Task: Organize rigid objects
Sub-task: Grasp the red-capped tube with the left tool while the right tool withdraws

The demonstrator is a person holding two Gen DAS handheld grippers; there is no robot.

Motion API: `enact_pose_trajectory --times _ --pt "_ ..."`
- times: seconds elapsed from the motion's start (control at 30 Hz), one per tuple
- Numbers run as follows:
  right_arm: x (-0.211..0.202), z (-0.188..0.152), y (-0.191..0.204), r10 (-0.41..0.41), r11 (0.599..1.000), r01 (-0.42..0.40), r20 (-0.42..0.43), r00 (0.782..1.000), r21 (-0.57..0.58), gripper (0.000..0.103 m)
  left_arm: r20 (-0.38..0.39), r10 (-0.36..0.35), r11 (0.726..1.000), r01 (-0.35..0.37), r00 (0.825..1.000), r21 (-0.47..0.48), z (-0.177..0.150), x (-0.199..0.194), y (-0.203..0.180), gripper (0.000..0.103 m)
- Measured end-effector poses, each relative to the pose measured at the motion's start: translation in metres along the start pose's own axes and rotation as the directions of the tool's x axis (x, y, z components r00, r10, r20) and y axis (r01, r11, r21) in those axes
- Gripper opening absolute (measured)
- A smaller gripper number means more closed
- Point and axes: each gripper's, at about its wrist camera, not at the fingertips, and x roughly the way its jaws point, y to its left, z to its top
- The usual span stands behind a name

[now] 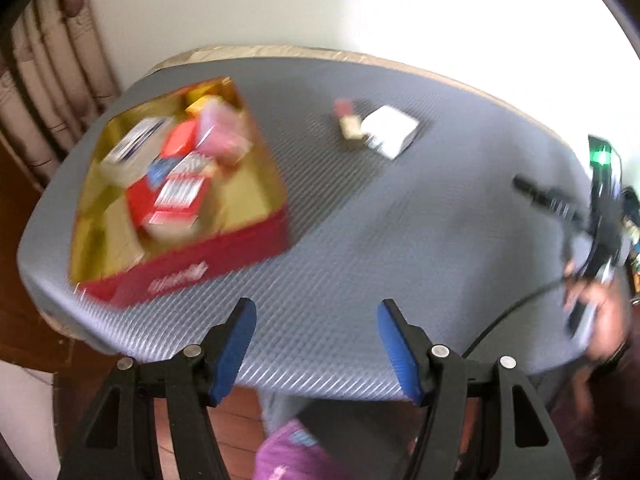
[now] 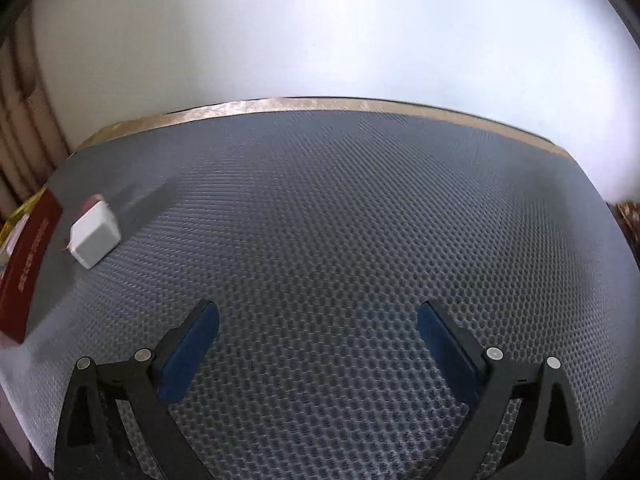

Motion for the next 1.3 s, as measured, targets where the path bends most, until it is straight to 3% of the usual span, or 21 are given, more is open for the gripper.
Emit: enact_pose_trajectory --times 0.2,0.4,0.57,0.83,1.07,1.17,1.2,1.3 --pt "-0.001 -0.001 0.001 0.037 0.999 -0.037 0.006 0.999 0.017 0.100 0.010 -0.003 1.000 0.003 1.000 -0.031 0.080 0.012 -0.017 0.065" --pt "-0.003 -0.002 0.005 0.066 0.998 -0.067 0.018 0.998 0.011 0.100 -0.022 -0.014 0.996 0.012 1.000 -0.087 0.160 0.050 -0.022 0.065" --pt "-0.003 -0.002 0.002 0.100 0.995 -0.100 0.027 0.995 0.015 0.100 -0.077 0.053 0.996 -0.058 0.996 -0.062 0.200 0.094 -0.024 0.065" --pt "-0.005 -0.005 -0.015 0.142 0.990 -0.142 0.034 0.989 0.015 0.100 -0.187 0.055 0.992 -0.075 0.981 -0.103 0.216 0.149 -0.004 0.065" --pt "-0.006 -0.006 -0.017 0.155 0.988 -0.156 0.036 0.987 0.015 0.100 -0.211 0.086 0.994 -0.099 0.974 -0.052 0.213 0.168 -0.009 0.065" --pt "-0.006 -0.007 -0.018 0.155 0.988 -0.156 0.034 0.987 0.017 0.100 -0.258 0.077 0.993 -0.096 0.963 -0.063 0.209 0.180 -0.006 0.064" --pt "-0.006 -0.007 -0.018 0.155 0.988 -0.156 0.034 0.987 0.017 0.100 -0.244 0.072 0.993 -0.091 0.967 -0.070 0.208 0.179 -0.004 0.064" --pt "-0.002 -0.005 -0.016 0.155 0.988 -0.155 0.032 0.987 0.017 0.100 -0.225 0.077 0.994 -0.091 0.971 -0.052 0.201 0.174 -0.004 0.048"
